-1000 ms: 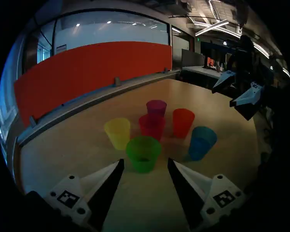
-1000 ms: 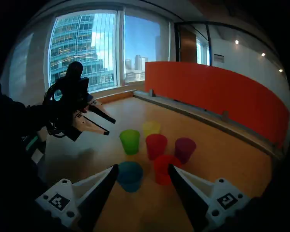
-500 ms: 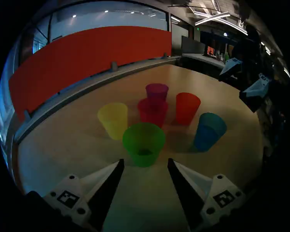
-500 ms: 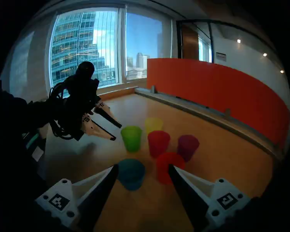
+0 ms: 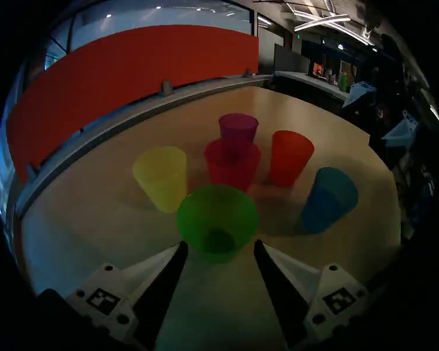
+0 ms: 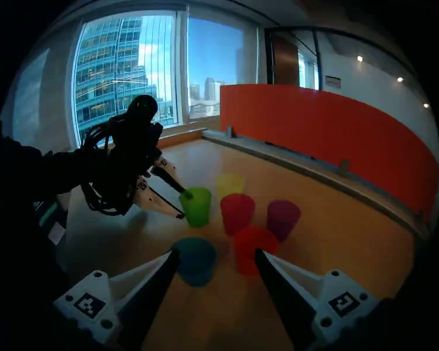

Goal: Pour water

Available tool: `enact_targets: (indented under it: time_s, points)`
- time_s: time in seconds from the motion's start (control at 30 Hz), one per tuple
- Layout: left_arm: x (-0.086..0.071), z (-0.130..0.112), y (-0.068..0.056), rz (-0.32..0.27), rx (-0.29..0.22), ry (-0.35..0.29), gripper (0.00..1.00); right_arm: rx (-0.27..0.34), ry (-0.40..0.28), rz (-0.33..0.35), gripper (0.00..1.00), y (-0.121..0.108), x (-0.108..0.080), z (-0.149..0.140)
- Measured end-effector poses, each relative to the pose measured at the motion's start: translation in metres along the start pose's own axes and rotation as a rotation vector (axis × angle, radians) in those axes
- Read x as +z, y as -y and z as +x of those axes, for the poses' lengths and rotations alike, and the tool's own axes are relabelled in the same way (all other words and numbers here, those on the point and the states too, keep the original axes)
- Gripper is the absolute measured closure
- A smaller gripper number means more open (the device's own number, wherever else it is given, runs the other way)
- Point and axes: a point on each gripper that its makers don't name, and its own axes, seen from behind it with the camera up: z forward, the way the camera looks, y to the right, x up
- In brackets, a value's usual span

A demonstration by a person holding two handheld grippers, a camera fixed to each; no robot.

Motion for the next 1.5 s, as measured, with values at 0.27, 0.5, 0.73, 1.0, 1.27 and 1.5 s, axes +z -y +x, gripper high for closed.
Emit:
enact_targets:
  time_s: [0.27, 0.5, 0.73, 1.0, 1.27, 1.5]
  points:
    - [0.014, 0.003, 0.003, -0.002, 0.001, 0.010, 0.17, 0.000, 0.006, -0.001, 0.01, -0.003, 0.003, -0.002]
    - [0.019, 0.007, 0.001, -0.016, -0.003, 0.006, 0.17, 0.002, 0.011, -0.003, 0.01, -0.005, 0.005, -0.004]
    - [0.021, 0.011, 0.001, -0.018, 0.008, -0.007, 0.17, 0.006, 0.013, -0.001, 0.01, -0.005, 0.006, -0.006]
    - [0.021, 0.013, 0.001, -0.009, 0.019, -0.016, 0.17, 0.003, 0.014, 0.000, 0.01, -0.004, 0.006, -0.007]
    - [0.015, 0.022, 0.001, -0.010, 0.001, -0.044, 0.18, 0.001, 0.016, 0.000, 0.01, -0.002, 0.007, -0.009]
    - [0.002, 0.035, 0.002, 0.003, 0.012, -0.088, 0.19, -0.011, 0.025, 0.003, 0.01, 0.002, 0.008, -0.012]
